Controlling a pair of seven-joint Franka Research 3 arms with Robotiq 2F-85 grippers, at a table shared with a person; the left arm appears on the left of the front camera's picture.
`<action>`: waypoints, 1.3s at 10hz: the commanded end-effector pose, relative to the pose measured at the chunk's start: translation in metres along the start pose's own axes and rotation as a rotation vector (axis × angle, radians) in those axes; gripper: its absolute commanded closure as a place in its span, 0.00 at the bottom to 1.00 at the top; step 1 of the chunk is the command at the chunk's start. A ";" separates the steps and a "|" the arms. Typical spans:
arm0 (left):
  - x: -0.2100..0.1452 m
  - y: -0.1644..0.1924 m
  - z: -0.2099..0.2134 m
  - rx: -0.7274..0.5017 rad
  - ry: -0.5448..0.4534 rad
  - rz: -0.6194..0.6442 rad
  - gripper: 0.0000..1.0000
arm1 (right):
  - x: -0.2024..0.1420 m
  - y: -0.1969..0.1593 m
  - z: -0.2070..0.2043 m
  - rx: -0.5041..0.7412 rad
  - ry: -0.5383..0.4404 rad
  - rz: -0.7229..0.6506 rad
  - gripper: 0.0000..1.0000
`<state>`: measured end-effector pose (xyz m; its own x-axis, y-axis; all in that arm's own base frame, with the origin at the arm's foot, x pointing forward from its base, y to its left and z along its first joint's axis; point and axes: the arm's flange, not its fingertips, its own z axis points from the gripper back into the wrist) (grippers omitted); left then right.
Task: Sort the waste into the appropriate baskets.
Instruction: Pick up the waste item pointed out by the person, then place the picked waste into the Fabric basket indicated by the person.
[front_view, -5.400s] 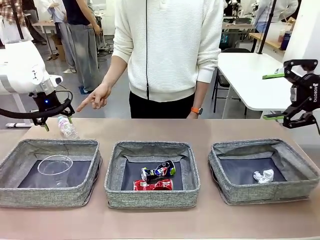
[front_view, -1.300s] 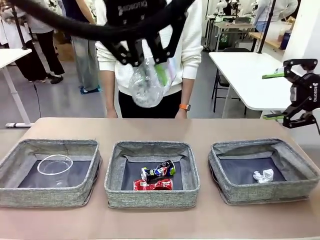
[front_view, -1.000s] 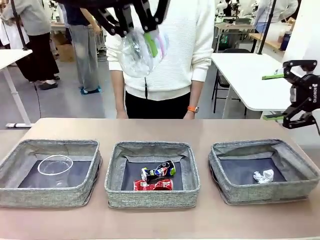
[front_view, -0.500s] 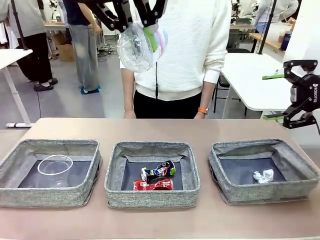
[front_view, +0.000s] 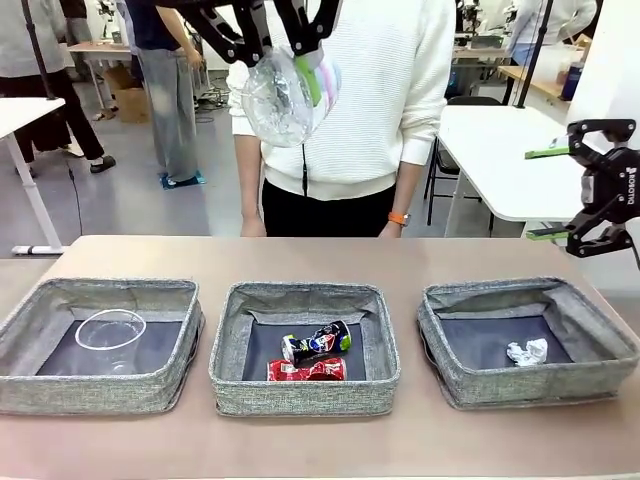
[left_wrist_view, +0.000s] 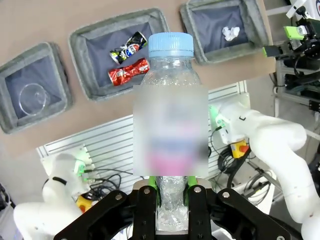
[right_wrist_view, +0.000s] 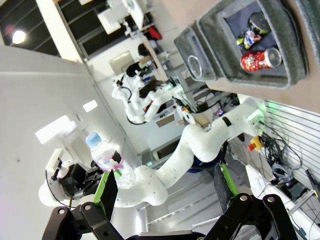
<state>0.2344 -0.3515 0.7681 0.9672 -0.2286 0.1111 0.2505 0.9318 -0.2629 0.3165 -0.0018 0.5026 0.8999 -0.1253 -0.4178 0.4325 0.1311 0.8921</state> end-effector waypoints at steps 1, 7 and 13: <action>0.000 0.005 0.003 0.003 0.003 -0.011 0.78 | 0.000 0.003 0.000 0.014 0.004 0.009 0.00; 0.000 0.005 0.003 0.003 0.003 -0.011 0.78 | 0.000 0.003 0.000 0.014 0.004 0.009 0.00; 0.000 0.005 0.003 0.003 0.003 -0.011 0.78 | 0.000 0.003 0.000 0.014 0.004 0.009 0.00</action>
<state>0.2354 -0.3513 0.7678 0.9675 -0.2282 0.1093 0.2495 0.9319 -0.2633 0.3165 -0.0018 0.5026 0.8999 -0.1253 -0.4178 0.4325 0.1311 0.8921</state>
